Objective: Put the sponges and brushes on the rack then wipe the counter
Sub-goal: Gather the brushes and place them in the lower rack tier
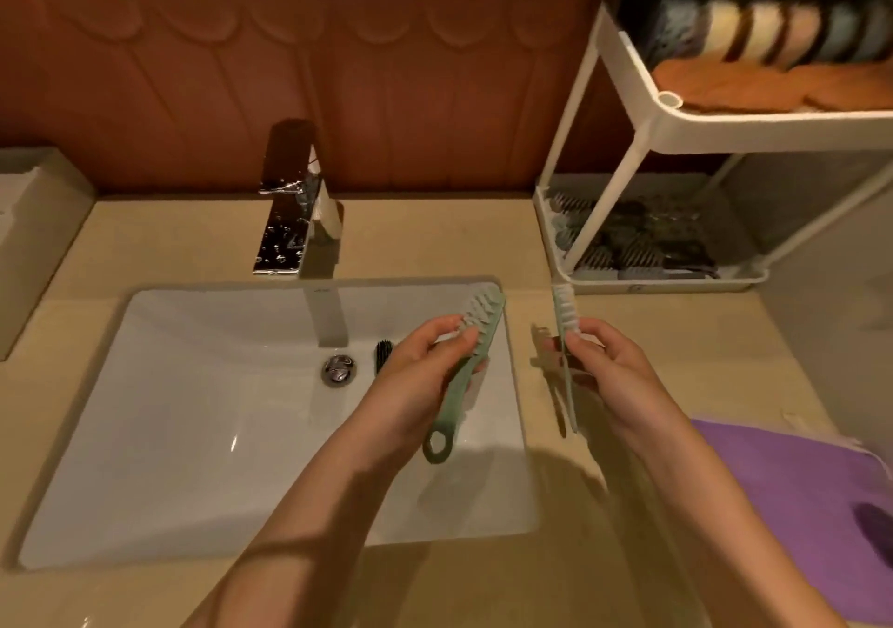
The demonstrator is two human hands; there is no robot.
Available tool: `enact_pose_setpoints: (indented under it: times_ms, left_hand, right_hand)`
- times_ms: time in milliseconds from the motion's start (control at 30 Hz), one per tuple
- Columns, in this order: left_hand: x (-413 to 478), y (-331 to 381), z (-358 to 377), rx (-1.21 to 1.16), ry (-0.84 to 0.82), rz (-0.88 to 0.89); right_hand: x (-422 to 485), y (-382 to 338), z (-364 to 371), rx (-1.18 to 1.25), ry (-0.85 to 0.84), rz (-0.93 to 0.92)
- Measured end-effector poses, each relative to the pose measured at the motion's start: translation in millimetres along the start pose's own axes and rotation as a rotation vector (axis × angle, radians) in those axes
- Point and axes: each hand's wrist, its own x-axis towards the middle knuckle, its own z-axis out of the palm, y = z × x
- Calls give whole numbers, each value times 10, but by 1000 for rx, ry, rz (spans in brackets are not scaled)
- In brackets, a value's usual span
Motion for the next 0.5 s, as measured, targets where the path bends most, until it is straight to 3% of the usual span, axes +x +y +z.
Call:
enact_pose_setpoints:
  times_ms: [267, 500]
  left_hand:
    - [369, 83, 825, 358, -42, 229]
    - [696, 135, 1150, 528, 21, 318]
  right_hand:
    - [620, -128, -733, -435, 113, -295]
    - [1443, -414, -1117, -860, 329, -307]
